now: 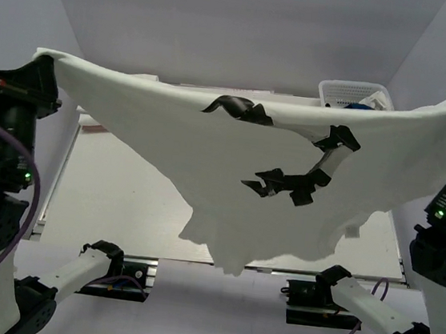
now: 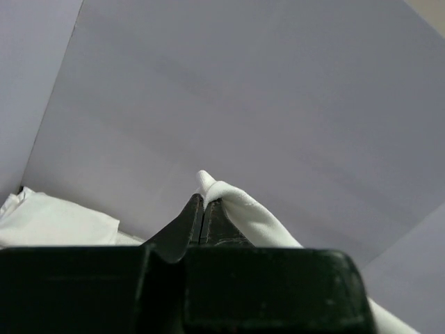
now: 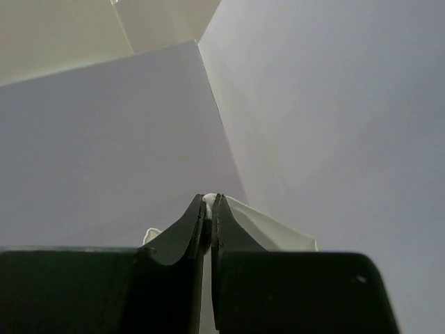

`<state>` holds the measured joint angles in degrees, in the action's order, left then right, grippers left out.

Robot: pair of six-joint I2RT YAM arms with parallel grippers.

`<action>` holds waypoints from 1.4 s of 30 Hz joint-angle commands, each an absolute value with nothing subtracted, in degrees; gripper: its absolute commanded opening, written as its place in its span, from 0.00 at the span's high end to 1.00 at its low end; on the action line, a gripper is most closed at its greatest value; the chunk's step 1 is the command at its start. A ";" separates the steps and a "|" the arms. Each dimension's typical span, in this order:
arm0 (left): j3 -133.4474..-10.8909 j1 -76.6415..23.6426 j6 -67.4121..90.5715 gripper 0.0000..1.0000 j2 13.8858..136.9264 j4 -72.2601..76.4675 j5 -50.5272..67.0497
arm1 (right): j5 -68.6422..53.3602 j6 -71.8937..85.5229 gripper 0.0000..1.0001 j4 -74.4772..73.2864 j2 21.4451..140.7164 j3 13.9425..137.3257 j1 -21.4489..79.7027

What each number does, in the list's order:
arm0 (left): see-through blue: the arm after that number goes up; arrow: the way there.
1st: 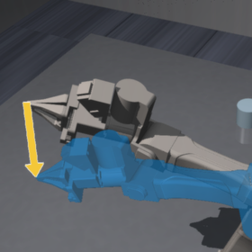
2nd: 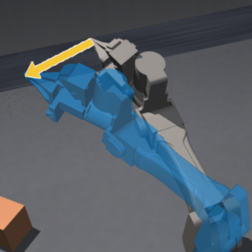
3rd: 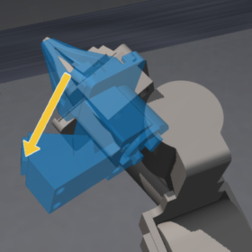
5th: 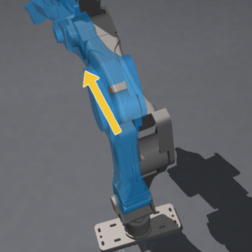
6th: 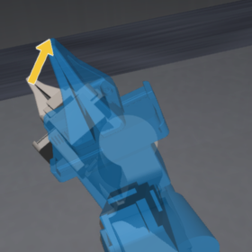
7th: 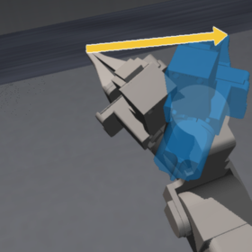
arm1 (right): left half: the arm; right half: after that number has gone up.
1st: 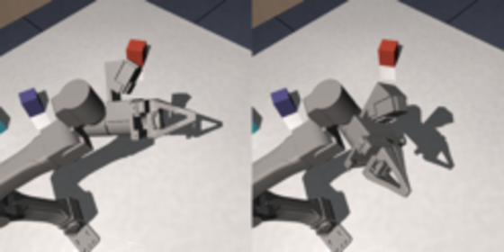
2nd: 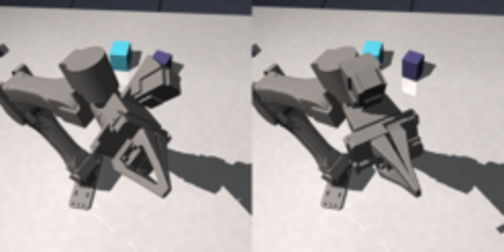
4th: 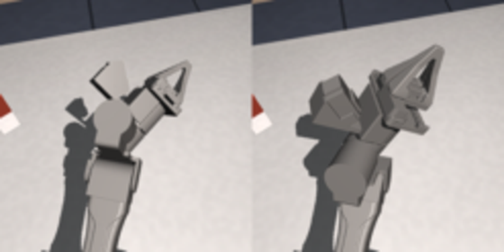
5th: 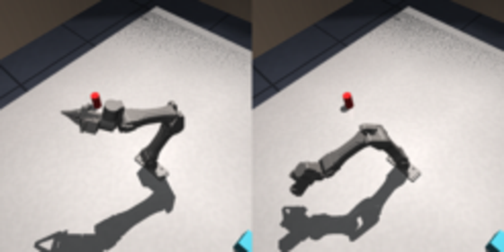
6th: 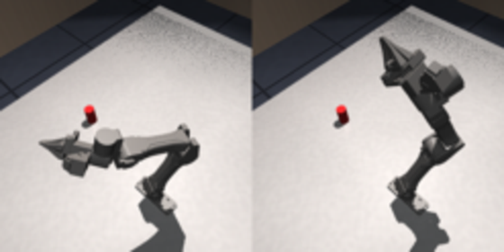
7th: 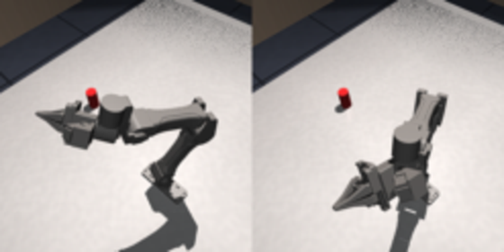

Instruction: Fold and stack the t-shirts

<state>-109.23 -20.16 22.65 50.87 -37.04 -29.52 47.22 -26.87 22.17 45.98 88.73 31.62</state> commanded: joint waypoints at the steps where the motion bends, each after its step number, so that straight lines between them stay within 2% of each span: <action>1: -106.80 -20.39 25.39 1.00 56.67 -40.06 -30.94 | 51.39 -31.63 1.00 24.75 52.19 87.11 31.64; 4: -104.25 -20.39 31.27 1.00 60.45 -45.23 -36.19 | 54.65 -38.05 1.00 35.12 57.03 82.45 31.38; 7: -99.77 -19.60 37.87 1.00 65.82 -50.34 -40.07 | 55.37 -37.80 1.00 37.26 62.04 78.50 30.41; 12: -84.41 -19.08 46.56 1.00 71.79 -50.89 -38.32 | 53.17 -27.08 1.00 29.18 71.18 73.40 28.13; 16: -80.43 -16.80 51.76 1.00 81.63 -55.36 -37.79 | 51.77 -19.27 1.00 24.01 82.16 75.12 25.41; 17: -80.42 -16.09 52.72 1.00 86.70 -57.72 -38.66 | 49.33 -17.77 1.00 22.60 89.49 76.28 24.27; 19: -82.17 -13.64 55.62 0.79 92.08 -60.89 -38.15 | 48.08 -15.74 1.00 19.36 97.85 83.79 22.68; 20: -83.31 -12.75 56.33 0.65 94.72 -62.30 -38.14 | 48.25 -16.78 0.93 18.21 103.48 86.11 22.41; 21: -86.10 -12.14 57.47 0.19 99.10 -65.79 -37.19 | 51.38 -18.27 0.73 17.06 107.89 88.13 22.50; 22: -87.44 -11.61 57.48 0.00 100.71 -66.87 -36.31 | 53.68 -18.63 0.45 17.49 109.15 90.24 22.76; 23: -89.54 -10.73 58.09 0.00 101.85 -67.93 -36.30 | 52.92 -16.28 0.10 17.66 109.68 90.61 22.76; 27: -92.64 -9.93 57.05 0.00 103.01 -69.26 -36.30 | 42.31 -9.86 0.10 5.64 107.67 94.04 22.50; 29: -93.43 -9.93 53.36 0.00 101.08 -66.46 -34.46 | 39.74 -9.41 0.10 3.26 106.09 94.30 22.76; 30: -93.43 -9.93 51.78 0.00 100.55 -65.05 -33.15 | 34.77 -7.58 0.10 -2.84 104.87 94.48 23.11; 33: -92.12 -10.63 46.16 0.00 99.24 -59.69 -28.31 | 25.10 -1.87 0.10 -9.02 102.23 93.87 22.85; 37: -88.95 -11.16 37.38 0.00 98.44 -49.87 -14.91 | 14.17 5.53 0.10 -10.63 93.20 84.59 22.94; 42: -89.29 -13.09 28.84 0.00 103.96 -47.11 -0.29 | 1.15 14.21 0.10 -11.69 85.36 67.62 23.12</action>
